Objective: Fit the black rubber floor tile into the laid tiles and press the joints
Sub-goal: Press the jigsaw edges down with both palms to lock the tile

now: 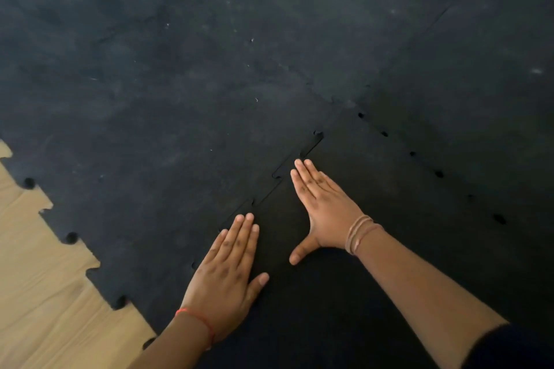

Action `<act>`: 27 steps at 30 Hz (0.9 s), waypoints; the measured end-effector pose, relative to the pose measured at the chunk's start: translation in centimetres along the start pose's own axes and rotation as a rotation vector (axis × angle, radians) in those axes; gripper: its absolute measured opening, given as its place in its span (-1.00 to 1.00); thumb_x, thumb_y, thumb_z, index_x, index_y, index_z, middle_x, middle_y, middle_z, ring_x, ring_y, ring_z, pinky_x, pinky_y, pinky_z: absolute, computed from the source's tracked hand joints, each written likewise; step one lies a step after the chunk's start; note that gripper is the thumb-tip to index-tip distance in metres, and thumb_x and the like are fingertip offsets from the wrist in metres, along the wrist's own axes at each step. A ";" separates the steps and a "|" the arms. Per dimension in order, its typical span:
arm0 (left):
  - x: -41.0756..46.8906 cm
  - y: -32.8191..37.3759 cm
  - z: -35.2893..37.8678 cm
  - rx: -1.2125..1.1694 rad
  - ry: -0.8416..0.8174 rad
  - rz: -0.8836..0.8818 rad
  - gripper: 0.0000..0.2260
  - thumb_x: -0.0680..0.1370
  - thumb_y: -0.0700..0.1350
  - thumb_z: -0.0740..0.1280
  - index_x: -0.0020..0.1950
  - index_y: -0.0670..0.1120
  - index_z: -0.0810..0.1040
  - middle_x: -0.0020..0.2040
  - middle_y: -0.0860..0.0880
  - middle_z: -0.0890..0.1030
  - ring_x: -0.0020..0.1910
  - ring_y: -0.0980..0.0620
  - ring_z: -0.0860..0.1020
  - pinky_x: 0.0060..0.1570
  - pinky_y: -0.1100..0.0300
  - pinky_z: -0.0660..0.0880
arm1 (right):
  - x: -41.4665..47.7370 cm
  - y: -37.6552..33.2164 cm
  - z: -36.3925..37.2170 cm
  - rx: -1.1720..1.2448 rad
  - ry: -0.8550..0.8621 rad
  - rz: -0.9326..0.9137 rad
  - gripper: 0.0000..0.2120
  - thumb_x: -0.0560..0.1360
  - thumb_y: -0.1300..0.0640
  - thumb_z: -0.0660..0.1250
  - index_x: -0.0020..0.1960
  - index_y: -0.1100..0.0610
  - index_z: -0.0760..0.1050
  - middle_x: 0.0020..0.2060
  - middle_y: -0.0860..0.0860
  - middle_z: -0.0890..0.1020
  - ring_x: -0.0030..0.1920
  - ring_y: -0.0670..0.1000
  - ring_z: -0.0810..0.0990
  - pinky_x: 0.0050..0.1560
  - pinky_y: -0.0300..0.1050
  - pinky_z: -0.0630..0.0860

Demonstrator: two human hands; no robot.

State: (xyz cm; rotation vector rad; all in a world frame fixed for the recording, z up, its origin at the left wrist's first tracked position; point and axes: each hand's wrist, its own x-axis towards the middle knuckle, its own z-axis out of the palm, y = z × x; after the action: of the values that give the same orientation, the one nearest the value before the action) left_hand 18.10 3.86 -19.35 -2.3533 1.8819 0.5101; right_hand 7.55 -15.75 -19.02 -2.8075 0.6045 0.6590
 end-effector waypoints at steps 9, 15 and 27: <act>0.8 0.3 -0.1 -0.046 -0.027 -0.012 -0.36 0.57 0.15 -0.21 0.33 -0.23 0.39 0.36 -0.20 0.37 0.42 -0.11 0.24 0.37 0.13 -0.09 | 0.8 -0.7 -1.9 -0.030 -0.151 0.062 0.35 0.15 -0.44 0.38 0.47 0.22 -0.40 0.49 0.14 -0.35 0.49 0.10 -0.34 0.48 -0.01 -0.24; 6.0 1.7 -0.1 -0.057 0.153 0.012 -0.44 0.55 0.17 -0.25 0.38 -0.12 -0.41 0.40 -0.06 -0.43 0.39 -0.03 -0.43 0.36 0.14 -0.42 | -0.4 -0.5 -1.2 0.066 -0.024 0.130 0.28 0.17 -0.44 0.35 0.50 0.14 -0.34 0.51 0.10 -0.30 0.50 0.07 -0.31 0.48 -0.02 -0.23; 9.0 1.3 -0.6 -0.094 0.123 0.117 -0.45 0.56 0.17 -0.24 0.39 -0.06 -0.42 0.42 0.02 -0.44 0.38 0.03 -0.47 0.37 0.20 -0.46 | 0.6 5.0 -3.5 0.072 -0.040 0.357 0.31 0.18 -0.40 0.39 0.48 0.22 -0.38 0.50 0.13 -0.32 0.49 0.10 -0.33 0.48 -0.01 -0.24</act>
State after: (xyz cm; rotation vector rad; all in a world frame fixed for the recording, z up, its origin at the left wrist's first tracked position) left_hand 18.66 -5.00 -21.39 -2.3947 2.1034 0.4834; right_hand 7.21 -21.44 -16.65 -2.6343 1.1129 0.7345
